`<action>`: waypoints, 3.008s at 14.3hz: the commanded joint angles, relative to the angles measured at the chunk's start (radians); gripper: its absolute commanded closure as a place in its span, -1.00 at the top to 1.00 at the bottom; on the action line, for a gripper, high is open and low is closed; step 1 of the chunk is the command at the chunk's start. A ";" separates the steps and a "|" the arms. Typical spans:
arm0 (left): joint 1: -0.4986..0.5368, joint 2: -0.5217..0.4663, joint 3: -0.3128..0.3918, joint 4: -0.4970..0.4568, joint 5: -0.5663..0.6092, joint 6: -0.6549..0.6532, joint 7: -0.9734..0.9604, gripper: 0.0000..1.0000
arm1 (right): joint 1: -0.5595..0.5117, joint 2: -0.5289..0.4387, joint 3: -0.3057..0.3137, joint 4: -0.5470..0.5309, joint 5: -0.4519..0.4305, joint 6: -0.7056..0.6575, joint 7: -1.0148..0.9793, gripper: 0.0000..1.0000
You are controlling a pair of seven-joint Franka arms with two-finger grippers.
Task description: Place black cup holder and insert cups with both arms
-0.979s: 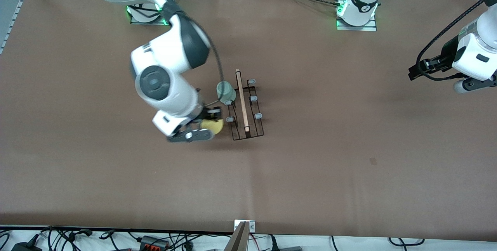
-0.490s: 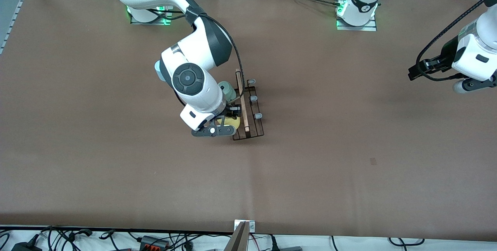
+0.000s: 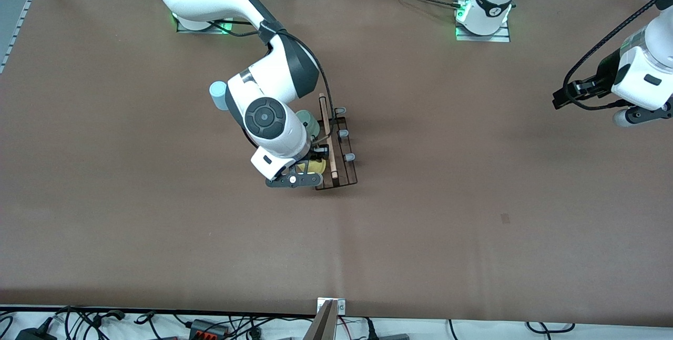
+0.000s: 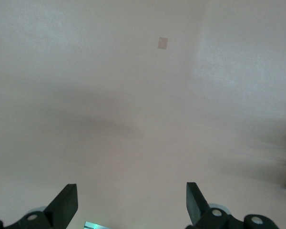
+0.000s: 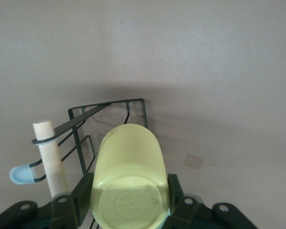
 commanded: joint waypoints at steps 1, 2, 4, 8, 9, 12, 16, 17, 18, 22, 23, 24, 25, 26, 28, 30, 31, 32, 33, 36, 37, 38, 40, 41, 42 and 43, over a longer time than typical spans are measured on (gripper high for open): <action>0.007 -0.004 0.000 0.003 -0.020 -0.010 0.022 1.00 | 0.003 0.004 0.004 0.008 0.007 0.005 0.031 0.99; 0.007 -0.004 0.000 0.003 -0.020 -0.011 0.022 1.00 | 0.002 0.001 0.004 0.011 0.007 0.005 0.039 1.00; 0.007 -0.004 0.000 0.003 -0.020 -0.011 0.022 1.00 | -0.005 -0.025 -0.004 0.012 0.006 -0.016 0.045 1.00; 0.007 -0.004 0.000 0.003 -0.020 -0.011 0.022 1.00 | -0.099 -0.134 -0.009 0.011 -0.002 -0.108 0.030 1.00; 0.007 -0.004 0.000 0.003 -0.021 -0.011 0.022 1.00 | -0.141 -0.145 -0.009 0.012 -0.001 -0.146 0.019 1.00; 0.007 -0.003 0.003 0.003 -0.023 -0.011 0.038 1.00 | -0.230 -0.191 -0.013 0.012 -0.004 -0.234 -0.131 1.00; 0.007 -0.003 0.008 0.003 -0.031 -0.011 0.045 1.00 | -0.299 -0.246 -0.048 0.012 -0.045 -0.271 -0.154 1.00; 0.007 -0.003 0.008 0.003 -0.031 -0.011 0.045 1.00 | -0.304 -0.260 -0.062 0.009 -0.047 -0.280 -0.151 1.00; 0.007 -0.003 0.008 0.003 -0.031 -0.011 0.045 1.00 | -0.308 -0.277 -0.082 0.008 -0.056 -0.283 -0.150 1.00; 0.007 -0.003 0.008 0.003 -0.031 -0.011 0.045 1.00 | -0.428 -0.405 -0.072 -0.147 -0.068 -0.240 -0.223 1.00; 0.007 -0.003 0.008 0.003 -0.031 -0.011 0.045 1.00 | -0.483 -0.457 -0.050 -0.228 -0.070 -0.199 -0.254 1.00; 0.007 -0.003 0.008 0.003 -0.031 -0.011 0.045 1.00 | -0.527 -0.502 -0.023 -0.288 -0.071 -0.156 -0.312 1.00; 0.007 -0.003 0.008 0.003 -0.031 -0.011 0.045 1.00 | -0.582 -0.539 0.003 -0.334 -0.071 -0.134 -0.403 1.00; 0.007 -0.003 0.008 0.003 -0.031 -0.013 0.043 1.00 | -0.609 -0.559 0.008 -0.347 -0.070 -0.137 -0.460 1.00; 0.007 -0.003 0.008 0.003 -0.031 -0.013 0.043 1.00 | -0.606 -0.571 -0.007 -0.325 -0.089 -0.148 -0.493 1.00; 0.007 -0.003 0.008 0.002 -0.031 -0.013 0.043 1.00 | -0.607 -0.576 -0.027 -0.299 -0.116 -0.202 -0.542 1.00; 0.007 -0.003 0.008 0.002 -0.031 -0.013 0.045 1.00 | -0.612 -0.594 -0.024 -0.299 -0.117 -0.238 -0.539 1.00; 0.007 -0.003 0.008 0.003 -0.031 -0.013 0.043 1.00 | -0.615 -0.607 -0.025 -0.304 -0.117 -0.263 -0.535 1.00; 0.007 -0.003 0.008 0.003 -0.031 -0.013 0.043 1.00 | -0.617 -0.620 -0.025 -0.317 -0.117 -0.266 -0.539 1.00; 0.007 -0.003 0.008 0.003 -0.031 -0.013 0.045 1.00 | -0.617 -0.715 -0.025 -0.481 -0.119 -0.191 -0.542 1.00; 0.007 -0.003 0.008 0.003 -0.031 -0.013 0.043 1.00 | -0.617 -0.748 -0.025 -0.535 -0.119 -0.162 -0.542 1.00; 0.007 -0.003 0.008 0.003 -0.031 -0.013 0.045 1.00 | -0.615 -0.771 -0.025 -0.572 -0.119 -0.144 -0.542 1.00; 0.007 -0.003 0.008 0.002 -0.031 -0.013 0.045 1.00 | -0.617 -0.804 -0.025 -0.623 -0.120 -0.121 -0.542 1.00; 0.007 -0.003 0.008 0.003 -0.031 -0.013 0.045 1.00 | -0.617 -0.806 -0.025 -0.618 -0.122 -0.124 -0.544 1.00; 0.007 -0.003 0.008 0.003 -0.031 -0.013 0.045 1.00 | -0.618 -0.803 -0.025 -0.612 -0.120 -0.131 -0.545 1.00; 0.007 -0.003 0.008 0.003 -0.031 -0.013 0.045 1.00 | -0.620 -0.797 -0.025 -0.607 -0.119 -0.130 -0.548 1.00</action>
